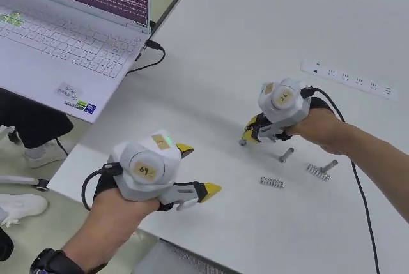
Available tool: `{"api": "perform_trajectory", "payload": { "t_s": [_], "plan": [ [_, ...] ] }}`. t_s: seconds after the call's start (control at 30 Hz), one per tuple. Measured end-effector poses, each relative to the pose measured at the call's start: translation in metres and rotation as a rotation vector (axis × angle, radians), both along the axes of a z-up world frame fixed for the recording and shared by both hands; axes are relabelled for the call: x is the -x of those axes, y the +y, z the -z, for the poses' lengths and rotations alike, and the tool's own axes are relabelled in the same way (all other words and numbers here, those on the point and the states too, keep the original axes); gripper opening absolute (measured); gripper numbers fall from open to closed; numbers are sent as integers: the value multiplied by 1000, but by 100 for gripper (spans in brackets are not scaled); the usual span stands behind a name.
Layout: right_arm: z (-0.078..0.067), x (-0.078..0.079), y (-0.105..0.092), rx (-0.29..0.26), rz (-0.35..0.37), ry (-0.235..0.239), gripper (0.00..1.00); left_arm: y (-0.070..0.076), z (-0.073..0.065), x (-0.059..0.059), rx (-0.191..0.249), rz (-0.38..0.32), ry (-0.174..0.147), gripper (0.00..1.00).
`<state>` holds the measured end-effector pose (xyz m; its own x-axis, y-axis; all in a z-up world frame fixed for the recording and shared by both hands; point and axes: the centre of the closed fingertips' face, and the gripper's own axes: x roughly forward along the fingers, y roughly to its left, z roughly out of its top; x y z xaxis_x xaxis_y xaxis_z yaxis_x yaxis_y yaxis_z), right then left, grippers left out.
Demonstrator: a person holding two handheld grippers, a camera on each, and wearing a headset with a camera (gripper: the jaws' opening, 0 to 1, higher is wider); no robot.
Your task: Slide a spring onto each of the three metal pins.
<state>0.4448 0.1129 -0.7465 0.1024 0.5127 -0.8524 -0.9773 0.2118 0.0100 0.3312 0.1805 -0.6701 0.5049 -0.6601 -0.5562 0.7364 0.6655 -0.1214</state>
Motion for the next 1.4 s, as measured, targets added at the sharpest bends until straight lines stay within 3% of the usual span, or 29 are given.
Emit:
{"api": "perform_trajectory", "payload": {
  "t_s": [0.77,1.07,1.4],
  "plan": [
    [9,4,0,16,-17,21,12,1,2,0,-8,-3,9,48],
    [-1,9,-6,21,-16,2,18,-4,-1,0,-12,11,1,48],
    [-7,5,-21,23,28,-29,26,-7,-6,3,-13,19,-14,49]
  ]
}}
